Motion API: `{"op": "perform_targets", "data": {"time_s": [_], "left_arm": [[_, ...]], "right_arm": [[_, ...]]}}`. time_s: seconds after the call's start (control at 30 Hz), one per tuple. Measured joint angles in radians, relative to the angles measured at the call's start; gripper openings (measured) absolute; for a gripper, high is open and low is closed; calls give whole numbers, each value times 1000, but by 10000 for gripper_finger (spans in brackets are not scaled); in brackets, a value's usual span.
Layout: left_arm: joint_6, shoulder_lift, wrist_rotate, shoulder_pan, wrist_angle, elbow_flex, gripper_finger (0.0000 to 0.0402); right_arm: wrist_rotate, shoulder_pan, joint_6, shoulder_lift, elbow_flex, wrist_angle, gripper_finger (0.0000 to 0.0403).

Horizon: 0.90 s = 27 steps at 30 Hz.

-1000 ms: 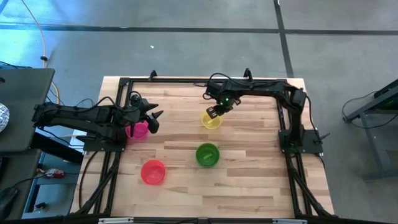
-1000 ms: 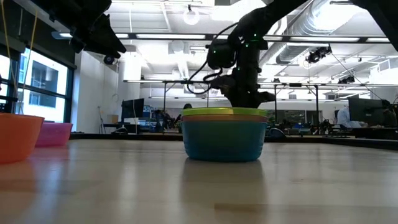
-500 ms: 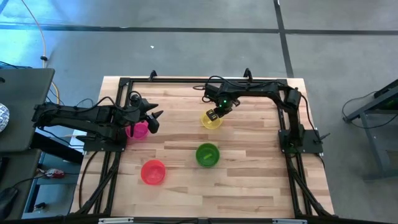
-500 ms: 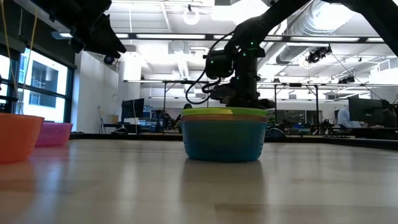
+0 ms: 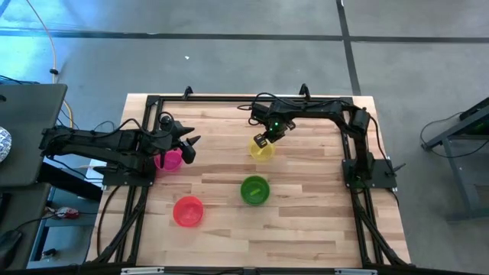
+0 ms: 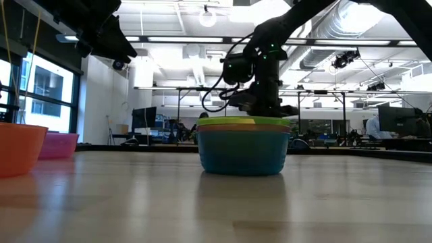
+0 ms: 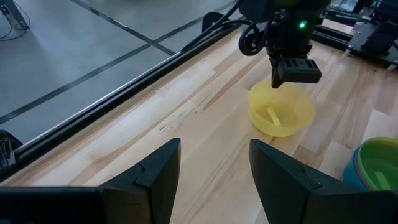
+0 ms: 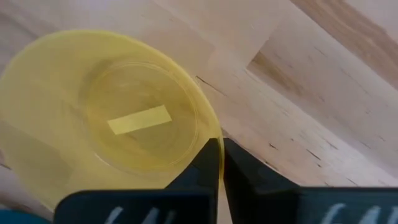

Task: Nest bowls inside each other
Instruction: Stack the yellow bowl on the green bowl

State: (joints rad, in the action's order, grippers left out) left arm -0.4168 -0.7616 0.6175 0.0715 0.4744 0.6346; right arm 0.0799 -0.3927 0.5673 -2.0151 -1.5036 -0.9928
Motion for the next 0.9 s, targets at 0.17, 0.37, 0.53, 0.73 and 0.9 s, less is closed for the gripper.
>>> {"op": "perform_targets", "data": {"time_s": [0.17, 0.37, 0.53, 0.73, 0.9], "left_arm": [[0, 0, 0, 0, 0, 0, 181], [0, 0, 0, 0, 0, 0, 181], [0, 0, 0, 0, 0, 0, 181], [0, 0, -1, 0, 0, 0, 181], [5, 0, -4, 0, 0, 0, 181]], "right_arm": [[-1, 0, -9, 0, -52, -52, 1], [0, 0, -26, 0, -149, -132, 0], [0, 1, -35, 0, -248, -233, 0], [8, 41, -45, 0, -358, -359, 0], [52, 99, -52, 0, -413, -389, 0]]}}
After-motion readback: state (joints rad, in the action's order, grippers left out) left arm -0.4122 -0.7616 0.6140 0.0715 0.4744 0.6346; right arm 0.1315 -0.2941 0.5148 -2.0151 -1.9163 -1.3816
